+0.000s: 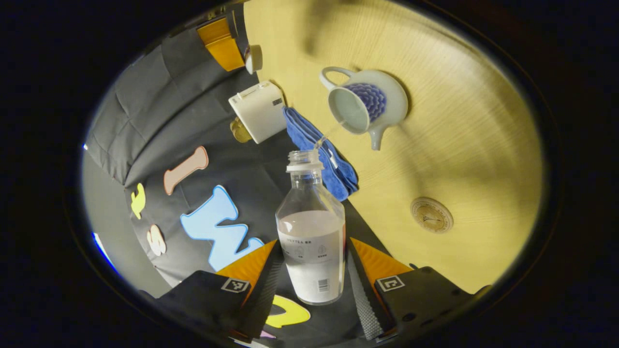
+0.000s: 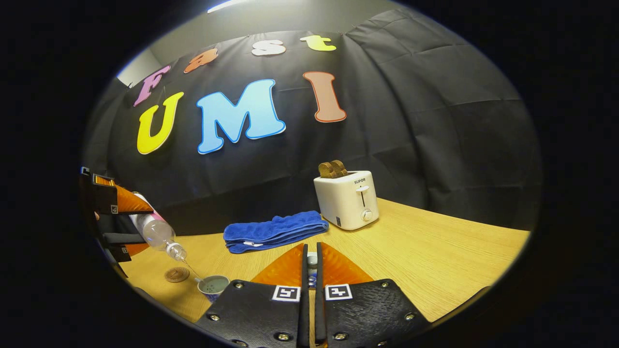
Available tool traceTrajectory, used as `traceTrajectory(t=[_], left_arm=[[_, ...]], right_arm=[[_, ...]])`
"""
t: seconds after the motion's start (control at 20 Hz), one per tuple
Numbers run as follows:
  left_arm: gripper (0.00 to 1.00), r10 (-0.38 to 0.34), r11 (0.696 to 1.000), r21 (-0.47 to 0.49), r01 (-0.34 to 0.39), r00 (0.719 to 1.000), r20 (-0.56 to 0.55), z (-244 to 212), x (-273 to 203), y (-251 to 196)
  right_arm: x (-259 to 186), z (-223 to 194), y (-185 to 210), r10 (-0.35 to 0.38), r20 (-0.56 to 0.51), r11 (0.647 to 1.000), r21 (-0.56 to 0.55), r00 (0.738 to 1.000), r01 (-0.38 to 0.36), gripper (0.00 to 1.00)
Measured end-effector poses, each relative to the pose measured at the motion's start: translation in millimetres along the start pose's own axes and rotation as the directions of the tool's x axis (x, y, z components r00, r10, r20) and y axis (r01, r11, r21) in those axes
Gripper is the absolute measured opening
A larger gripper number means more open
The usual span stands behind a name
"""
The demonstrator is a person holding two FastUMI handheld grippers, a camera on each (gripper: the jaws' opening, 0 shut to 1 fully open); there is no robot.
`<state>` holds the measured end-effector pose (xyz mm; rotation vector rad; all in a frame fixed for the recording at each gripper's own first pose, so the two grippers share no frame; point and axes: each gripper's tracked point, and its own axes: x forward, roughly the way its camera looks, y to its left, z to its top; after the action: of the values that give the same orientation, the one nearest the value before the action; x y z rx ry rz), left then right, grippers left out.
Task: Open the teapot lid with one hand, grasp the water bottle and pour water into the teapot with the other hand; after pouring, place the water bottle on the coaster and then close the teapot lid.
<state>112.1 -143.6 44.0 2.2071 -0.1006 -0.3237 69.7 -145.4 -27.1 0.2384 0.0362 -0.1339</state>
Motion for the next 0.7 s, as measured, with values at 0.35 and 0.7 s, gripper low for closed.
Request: traceTrajectory(t=[0.35, 0.7], left_arm=[[0.85, 0.004, 0.999, 0.039, -0.004, 1.000, -0.004, 1.3, 0.0, 7.2], [0.85, 0.019, 0.996, 0.090, -0.018, 1.000, -0.006, 2.3, -3.1, 19.5]], right_arm=[[0.6, -0.1, -0.8, 0.010, -0.002, 1.000, 0.009, 1.000, -0.010, 0.05], [1.7, -0.2, -1.3, 0.018, 0.001, 1.000, 0.026, 1.000, -0.018, 0.05]])
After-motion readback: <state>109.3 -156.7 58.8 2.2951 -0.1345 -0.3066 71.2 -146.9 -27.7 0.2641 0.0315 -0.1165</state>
